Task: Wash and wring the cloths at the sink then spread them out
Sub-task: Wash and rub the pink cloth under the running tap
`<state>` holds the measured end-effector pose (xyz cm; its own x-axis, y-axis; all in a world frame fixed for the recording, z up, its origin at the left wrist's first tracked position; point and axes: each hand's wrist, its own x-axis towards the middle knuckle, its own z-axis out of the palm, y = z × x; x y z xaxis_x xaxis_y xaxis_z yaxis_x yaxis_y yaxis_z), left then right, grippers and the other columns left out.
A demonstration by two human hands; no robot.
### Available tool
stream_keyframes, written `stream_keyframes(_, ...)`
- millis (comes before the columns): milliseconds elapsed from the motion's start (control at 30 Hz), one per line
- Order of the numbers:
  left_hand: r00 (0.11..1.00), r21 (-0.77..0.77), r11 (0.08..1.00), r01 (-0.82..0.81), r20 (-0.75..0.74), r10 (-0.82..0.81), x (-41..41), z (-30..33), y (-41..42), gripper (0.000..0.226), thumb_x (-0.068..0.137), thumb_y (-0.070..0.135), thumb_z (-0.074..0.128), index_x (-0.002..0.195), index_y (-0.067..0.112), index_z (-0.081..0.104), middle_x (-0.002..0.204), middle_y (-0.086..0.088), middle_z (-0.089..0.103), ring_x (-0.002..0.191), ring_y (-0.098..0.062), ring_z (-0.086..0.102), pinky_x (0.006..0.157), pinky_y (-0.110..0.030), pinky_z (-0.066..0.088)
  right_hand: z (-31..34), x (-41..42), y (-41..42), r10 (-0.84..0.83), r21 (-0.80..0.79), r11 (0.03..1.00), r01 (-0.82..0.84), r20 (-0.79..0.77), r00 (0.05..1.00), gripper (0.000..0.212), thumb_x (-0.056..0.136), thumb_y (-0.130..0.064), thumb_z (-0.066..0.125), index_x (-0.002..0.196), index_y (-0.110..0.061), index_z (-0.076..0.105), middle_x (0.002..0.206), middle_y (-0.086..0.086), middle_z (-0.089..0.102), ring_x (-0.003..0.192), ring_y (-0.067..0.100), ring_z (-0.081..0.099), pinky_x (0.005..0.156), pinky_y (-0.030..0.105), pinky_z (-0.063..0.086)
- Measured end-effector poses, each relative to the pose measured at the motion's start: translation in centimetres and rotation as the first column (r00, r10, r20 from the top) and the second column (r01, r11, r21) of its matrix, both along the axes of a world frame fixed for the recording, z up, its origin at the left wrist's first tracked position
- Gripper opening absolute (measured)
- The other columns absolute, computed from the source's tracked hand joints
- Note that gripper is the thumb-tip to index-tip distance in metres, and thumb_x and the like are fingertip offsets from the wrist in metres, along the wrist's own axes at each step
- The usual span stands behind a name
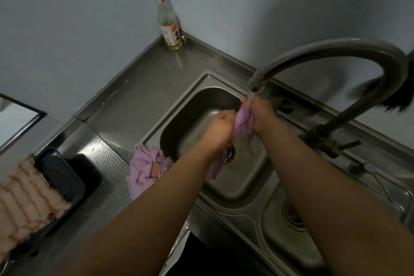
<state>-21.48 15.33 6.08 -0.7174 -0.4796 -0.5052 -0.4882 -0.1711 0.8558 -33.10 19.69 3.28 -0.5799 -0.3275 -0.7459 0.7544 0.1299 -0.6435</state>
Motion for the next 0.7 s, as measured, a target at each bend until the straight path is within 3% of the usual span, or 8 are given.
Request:
stream_keyframes(67, 0.994, -0.015, 0.995, -0.099, -0.045, 0.099, 0.5, -0.2, -1.0, 0.023, 0.103, 0.019, 0.035, 0.107, 0.014, 0.056, 0.073, 0.001, 0.052, 0.059, -0.008, 0.048, 0.051, -0.021, 0.040, -0.9, -0.6, 1.4, 0.132, -0.016, 0.991, -0.133, -0.007, 0.991, 0.040, 0.100, -0.040, 0.042, 0.090, -0.008, 0.061, 0.094, 0.015, 0.069, 0.076, 0.019, 0.069, 0.063, 0.028, 0.053)
stream_keyframes(133, 0.977, 0.021, 0.981, -0.193, -0.088, 0.194, 1.0, -0.5, -2.3, 0.027, 0.103, 0.018, 0.035, 0.124, 0.024, 0.050, 0.071, 0.004, 0.054, 0.053, -0.004, 0.050, 0.044, -0.017, 0.040, -1.2, -1.1, 2.5, 0.289, 0.044, 0.957, -0.288, -0.034, 0.957, 0.044, 0.097, -0.051, 0.041, 0.101, -0.013, 0.063, 0.113, 0.016, 0.067, 0.086, 0.023, 0.070, 0.067, 0.032, 0.057)
stream_keyframes(200, 0.958, 0.010, 0.966, -0.257, -0.125, 0.256, 0.9, -0.9, -3.7, 0.026, 0.101, 0.015, 0.033, 0.113, 0.022, 0.056, 0.063, 0.004, 0.050, 0.042, -0.003, 0.041, 0.037, -0.017, 0.032, -1.3, -1.4, 3.0, 0.392, 0.058, 0.919, -0.390, -0.040, 0.919, 0.046, 0.096, -0.052, 0.040, 0.112, -0.014, 0.061, 0.118, 0.015, 0.063, 0.087, 0.025, 0.070, 0.063, 0.033, 0.058)
stream_keyframes(333, 0.924, 0.068, 0.928, -0.365, -0.093, 0.370, 0.0, -1.7, -6.0, 0.027, 0.097, 0.018, 0.036, 0.077, 0.017, 0.054, 0.055, 0.003, 0.049, 0.046, -0.011, 0.037, 0.036, -0.017, 0.026, -0.8, -1.1, 4.3, 0.559, -0.084, 0.829, -0.554, 0.066, 0.827, 0.039, 0.097, -0.037, 0.047, 0.120, -0.007, 0.056, 0.101, 0.017, 0.071, 0.085, 0.025, 0.072, 0.066, 0.031, 0.061)
stream_keyframes(433, 0.904, 0.106, 0.902, -0.418, -0.048, 0.425, -0.1, -1.6, -7.1, 0.028, 0.096, 0.023, 0.039, 0.069, 0.018, 0.048, 0.044, 0.008, 0.047, 0.043, -0.012, 0.039, 0.036, -0.017, 0.027, -0.6, -1.6, 5.2, 0.551, -0.232, 0.826, -0.514, 0.141, 0.822, 0.031, 0.096, -0.020, 0.049, 0.120, -0.002, 0.057, 0.102, 0.017, 0.072, 0.090, 0.024, 0.071, 0.072, 0.031, 0.060)
stream_keyframes(500, 0.896, 0.104, 0.892, -0.439, -0.019, 0.443, 0.1, -1.3, -7.4, 0.031, 0.098, 0.029, 0.040, 0.070, 0.019, 0.048, 0.045, 0.009, 0.048, 0.044, -0.010, 0.045, 0.038, -0.015, 0.032, -0.9, -1.9, 5.5, 0.460, -0.236, 0.876, -0.420, 0.153, 0.874, 0.036, 0.090, -0.017, 0.055, 0.123, -0.003, 0.057, 0.110, 0.019, 0.069, 0.094, 0.025, 0.069, 0.076, 0.032, 0.059)
stream_keyframes(600, 0.957, -0.041, 0.957, -0.288, 0.014, 0.289, 0.9, -1.7, -7.5, 0.039, 0.096, 0.051, 0.046, 0.086, 0.016, 0.062, 0.069, 0.001, 0.063, 0.063, -0.014, 0.060, 0.062, -0.026, 0.049, -1.2, -1.8, 5.5, 0.395, -0.219, 0.903, -0.369, 0.085, 0.915, 0.029, 0.089, -0.023, 0.060, 0.112, -0.006, 0.062, 0.102, 0.017, 0.071, 0.085, 0.025, 0.071, 0.054, 0.030, 0.059)
stream_keyframes(700, 0.992, -0.303, 0.951, 0.067, 0.125, -0.030, 1.9, -2.3, -8.3, 0.040, 0.086, 0.056, 0.060, 0.089, 0.017, 0.068, 0.083, 0.001, 0.067, 0.080, -0.014, 0.062, 0.082, -0.034, 0.049, -0.5, -1.7, 5.6, 0.464, -0.041, 0.874, -0.485, -0.231, 0.855, 0.006, 0.093, -0.018, 0.057, 0.094, -0.014, 0.061, 0.087, 0.002, 0.069, 0.079, 0.017, 0.065, 0.052, 0.022, 0.053)
